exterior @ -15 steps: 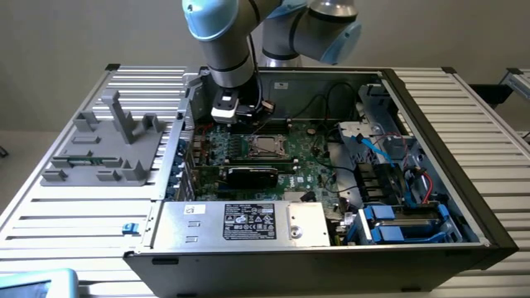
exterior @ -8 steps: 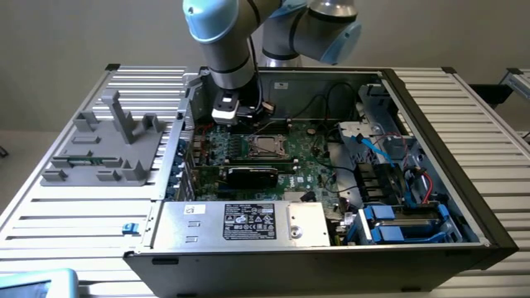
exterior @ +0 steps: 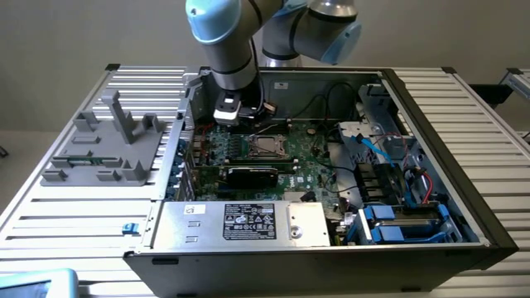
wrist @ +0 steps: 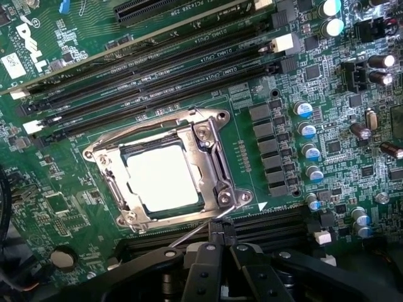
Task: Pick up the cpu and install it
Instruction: 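Install the first cpu locking lever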
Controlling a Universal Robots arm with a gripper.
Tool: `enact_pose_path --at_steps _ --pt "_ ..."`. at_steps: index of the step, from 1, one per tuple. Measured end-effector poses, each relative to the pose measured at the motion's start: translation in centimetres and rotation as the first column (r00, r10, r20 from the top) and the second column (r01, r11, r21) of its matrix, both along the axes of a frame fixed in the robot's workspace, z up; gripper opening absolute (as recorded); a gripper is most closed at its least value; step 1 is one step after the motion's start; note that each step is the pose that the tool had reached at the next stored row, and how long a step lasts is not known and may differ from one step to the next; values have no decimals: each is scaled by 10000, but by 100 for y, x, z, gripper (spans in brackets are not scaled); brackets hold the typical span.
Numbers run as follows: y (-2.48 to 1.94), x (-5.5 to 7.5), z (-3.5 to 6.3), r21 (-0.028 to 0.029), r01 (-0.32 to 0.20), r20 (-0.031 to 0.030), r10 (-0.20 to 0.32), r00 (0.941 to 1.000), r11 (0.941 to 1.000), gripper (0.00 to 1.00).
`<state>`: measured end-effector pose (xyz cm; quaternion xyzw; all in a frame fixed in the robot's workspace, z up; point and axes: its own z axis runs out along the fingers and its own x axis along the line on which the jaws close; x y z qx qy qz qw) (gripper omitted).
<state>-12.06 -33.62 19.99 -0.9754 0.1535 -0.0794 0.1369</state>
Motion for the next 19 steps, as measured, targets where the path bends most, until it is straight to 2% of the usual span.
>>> enact_pose_path --at_steps 19 --pt "-7 71 -57 1 190 1 -190 9998 9998 11"
